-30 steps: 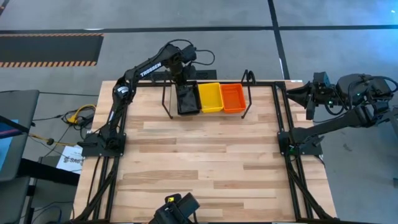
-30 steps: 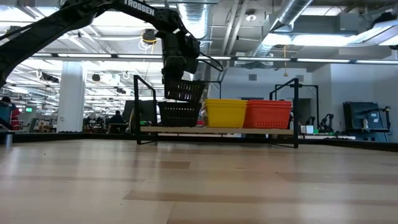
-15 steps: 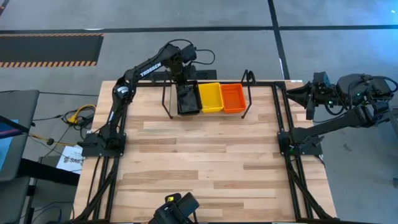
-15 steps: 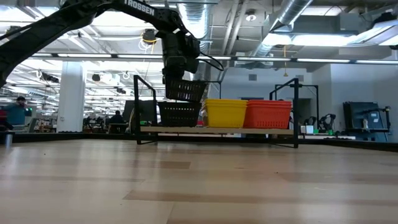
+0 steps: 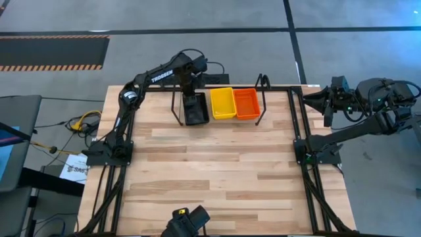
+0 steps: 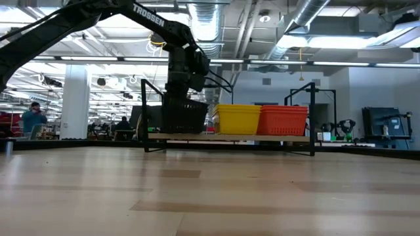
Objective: Stack baskets on shelf by color
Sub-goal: Stack the black bin on top of the other stacked black bins on the shelf
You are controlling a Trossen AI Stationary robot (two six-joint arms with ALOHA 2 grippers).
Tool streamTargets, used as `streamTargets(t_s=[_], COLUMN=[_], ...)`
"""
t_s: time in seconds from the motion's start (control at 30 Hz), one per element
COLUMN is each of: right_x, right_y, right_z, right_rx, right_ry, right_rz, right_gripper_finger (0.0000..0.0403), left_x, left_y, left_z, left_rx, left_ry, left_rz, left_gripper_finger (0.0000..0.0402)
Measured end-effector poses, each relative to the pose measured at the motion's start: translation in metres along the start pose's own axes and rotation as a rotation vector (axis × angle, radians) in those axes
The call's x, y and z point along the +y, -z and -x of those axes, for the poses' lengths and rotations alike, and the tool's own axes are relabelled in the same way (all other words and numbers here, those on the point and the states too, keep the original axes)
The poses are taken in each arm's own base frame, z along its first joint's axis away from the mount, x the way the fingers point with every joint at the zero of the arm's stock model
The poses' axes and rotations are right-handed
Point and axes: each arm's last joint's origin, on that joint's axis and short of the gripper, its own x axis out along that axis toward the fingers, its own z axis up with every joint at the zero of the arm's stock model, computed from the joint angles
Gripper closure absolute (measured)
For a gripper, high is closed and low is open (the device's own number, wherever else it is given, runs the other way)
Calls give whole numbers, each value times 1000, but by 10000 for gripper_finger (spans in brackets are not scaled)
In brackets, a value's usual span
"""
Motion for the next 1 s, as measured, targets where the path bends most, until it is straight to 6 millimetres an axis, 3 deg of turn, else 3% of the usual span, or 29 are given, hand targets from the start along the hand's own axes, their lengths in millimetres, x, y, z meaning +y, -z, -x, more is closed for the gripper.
streamTargets(t_s=[0.53, 0.8, 1.0], right_x=[0, 0, 0], right_y=[0, 0, 0], right_z=[0, 0, 0], right_rx=[0, 0, 1], right_ry=[0, 0, -1], right_rz=[0, 0, 0], right_gripper_finger=[297, 297, 297], left_x=[3, -7, -13], left_y=[-5, -11, -17], left_z=[0, -1, 10], left_rx=[-1, -10, -51], left_ry=[-145, -150, -165], left_rz=[51, 33, 41], left_gripper_finger=[394, 332, 285])
